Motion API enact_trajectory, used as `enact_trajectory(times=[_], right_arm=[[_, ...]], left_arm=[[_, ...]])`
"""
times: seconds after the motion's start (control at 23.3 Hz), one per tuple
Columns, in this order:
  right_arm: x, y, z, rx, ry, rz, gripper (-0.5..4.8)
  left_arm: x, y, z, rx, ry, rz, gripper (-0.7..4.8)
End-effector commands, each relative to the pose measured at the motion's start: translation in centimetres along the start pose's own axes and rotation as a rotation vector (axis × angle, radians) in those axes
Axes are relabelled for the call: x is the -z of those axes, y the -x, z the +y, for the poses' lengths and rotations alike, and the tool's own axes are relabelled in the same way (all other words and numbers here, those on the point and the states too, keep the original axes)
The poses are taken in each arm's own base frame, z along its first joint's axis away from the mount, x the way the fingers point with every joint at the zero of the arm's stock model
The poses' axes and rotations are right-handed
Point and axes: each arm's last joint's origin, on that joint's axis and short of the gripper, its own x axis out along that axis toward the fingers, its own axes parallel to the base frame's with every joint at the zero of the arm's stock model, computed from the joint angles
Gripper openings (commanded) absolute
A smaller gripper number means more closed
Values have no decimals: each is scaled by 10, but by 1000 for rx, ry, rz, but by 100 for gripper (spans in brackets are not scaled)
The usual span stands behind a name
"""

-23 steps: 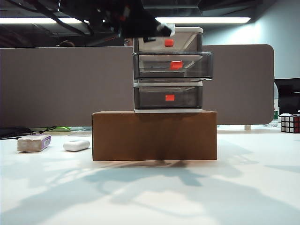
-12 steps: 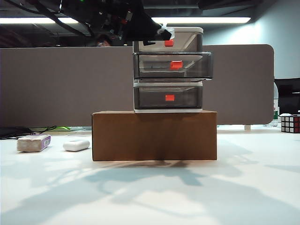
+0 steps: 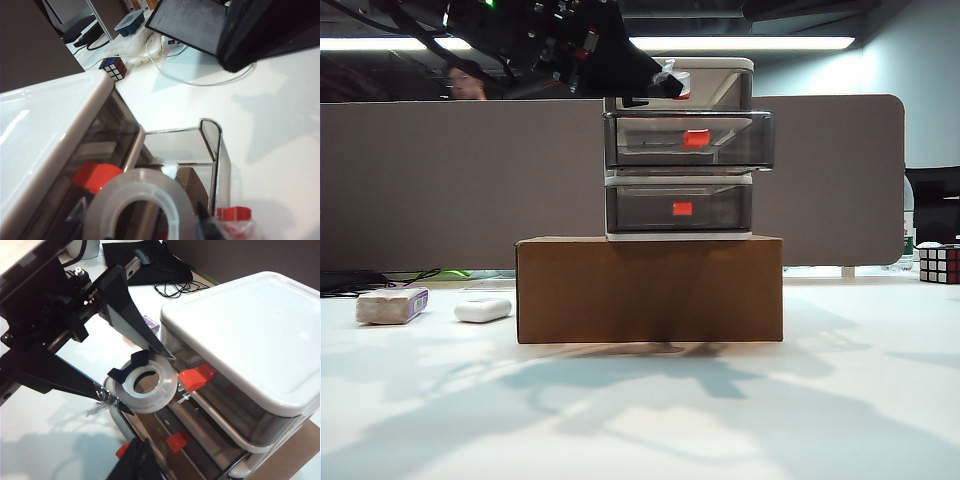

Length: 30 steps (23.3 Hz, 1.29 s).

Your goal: Open the second layer of the drawer on the table, pick up the transparent tape on the table and put it in, and finally close the drawer.

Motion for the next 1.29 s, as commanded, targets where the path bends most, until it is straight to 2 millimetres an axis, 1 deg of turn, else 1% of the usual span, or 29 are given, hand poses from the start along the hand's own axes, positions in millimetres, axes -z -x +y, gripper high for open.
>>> enact_trajectory(times=[0.04,0.17,0.47,0.51,0.56,0.6,0.69,1.29], right_arm=[[-2,1,0,2,8,-15,-5],[-2,1,0,2,8,-14,-5],[-2,1,0,-2,4,-8,-5],[-1,1,0,-3,2,-4,-5],[-1,1,1,-5,-1,0,-5],[0,1,1,-6,-3,3,-5],[0,1,1,-7,-4,6,-5],[0,3,2,-9,-7,10,-5]], left_arm=[[-3,1,2,-3,-4,-14,197],[-3,0,2,-3,-4,-14,255],[-4,0,1,21,-1,-30,258],[-5,0,0,24,-2,-31,273],[-6,-1,-2,30,-4,-35,304],[-6,-2,-3,31,-6,-36,322],[-7,-3,-4,33,-8,-36,334],[-7,-4,-4,-3,-10,-9,342]])
